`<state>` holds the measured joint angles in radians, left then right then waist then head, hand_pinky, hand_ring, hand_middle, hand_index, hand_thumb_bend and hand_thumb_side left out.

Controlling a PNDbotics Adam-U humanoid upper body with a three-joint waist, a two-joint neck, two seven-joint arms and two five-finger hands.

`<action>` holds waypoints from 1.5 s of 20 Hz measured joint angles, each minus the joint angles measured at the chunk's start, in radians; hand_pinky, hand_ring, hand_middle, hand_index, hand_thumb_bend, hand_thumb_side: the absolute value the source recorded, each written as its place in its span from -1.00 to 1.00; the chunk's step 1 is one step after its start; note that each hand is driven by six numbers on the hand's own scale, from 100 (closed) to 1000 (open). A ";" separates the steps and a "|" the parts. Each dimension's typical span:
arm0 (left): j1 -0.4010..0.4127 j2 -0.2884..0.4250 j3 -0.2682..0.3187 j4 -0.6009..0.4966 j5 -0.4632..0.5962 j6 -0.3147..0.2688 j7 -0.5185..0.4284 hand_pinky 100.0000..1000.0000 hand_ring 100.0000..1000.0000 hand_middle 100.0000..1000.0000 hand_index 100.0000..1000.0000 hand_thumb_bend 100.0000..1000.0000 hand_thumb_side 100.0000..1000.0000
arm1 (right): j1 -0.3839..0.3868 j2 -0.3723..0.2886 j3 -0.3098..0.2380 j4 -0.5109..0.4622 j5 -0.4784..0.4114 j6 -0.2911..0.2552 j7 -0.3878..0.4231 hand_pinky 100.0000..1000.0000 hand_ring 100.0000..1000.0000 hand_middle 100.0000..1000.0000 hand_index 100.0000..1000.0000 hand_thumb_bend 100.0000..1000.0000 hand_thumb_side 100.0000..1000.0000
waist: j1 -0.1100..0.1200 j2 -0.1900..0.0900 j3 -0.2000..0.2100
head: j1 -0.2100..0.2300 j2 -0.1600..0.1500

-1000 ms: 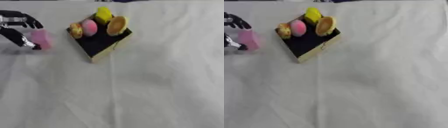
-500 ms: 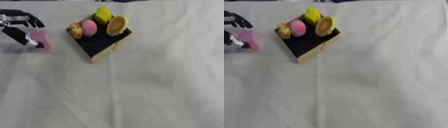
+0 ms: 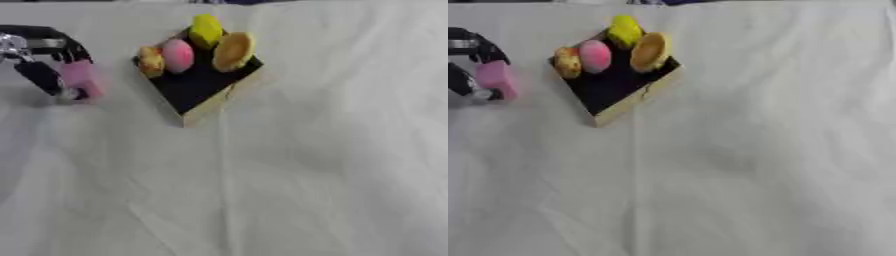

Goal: Pick up objects on the table and place them in the box.

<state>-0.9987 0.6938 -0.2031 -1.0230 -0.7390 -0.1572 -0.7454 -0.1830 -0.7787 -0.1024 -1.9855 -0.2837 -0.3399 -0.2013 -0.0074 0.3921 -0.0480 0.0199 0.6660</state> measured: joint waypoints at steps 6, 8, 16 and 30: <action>0.000 -0.004 -0.002 -0.013 0.023 0.029 0.025 0.21 0.03 -0.20 0.13 -1.00 -0.82 | 0.007 0.000 0.000 0.000 0.000 0.003 -0.005 0.89 0.62 0.18 0.58 -1.00 -0.18 | 0.000 0.000 0.000 | 0.000 0.000; 0.000 -0.004 -0.003 -0.031 0.037 0.041 0.032 0.20 0.01 -0.22 0.10 -1.00 -0.83 | 0.008 0.001 0.000 0.000 0.000 0.003 -0.006 0.89 0.62 0.18 0.57 -1.00 -0.18 | 0.000 -0.001 -0.001 | 0.000 0.000; -0.027 -0.015 -0.007 -0.169 0.129 0.045 0.065 0.16 -0.03 -0.28 0.06 -1.00 -0.74 | 0.016 0.001 -0.001 0.000 -0.001 -0.001 -0.010 0.89 0.62 0.18 0.57 -1.00 -0.18 | 0.000 -0.001 0.000 | -0.006 0.001; -0.060 -0.135 -0.152 -0.395 0.282 0.090 -0.026 0.16 -0.02 -0.26 0.10 -1.00 -0.70 | -0.002 0.000 0.005 0.000 -0.021 0.000 -0.002 0.89 0.62 0.17 0.57 -1.00 -0.18 | 0.000 -0.015 -0.008 | -0.026 0.011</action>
<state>-1.0590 0.5584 -0.3552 -1.4176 -0.4567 -0.0669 -0.7717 -0.1852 -0.7787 -0.0976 -1.9855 -0.3050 -0.3402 -0.2035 -0.0074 0.3774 -0.0557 -0.0058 0.6769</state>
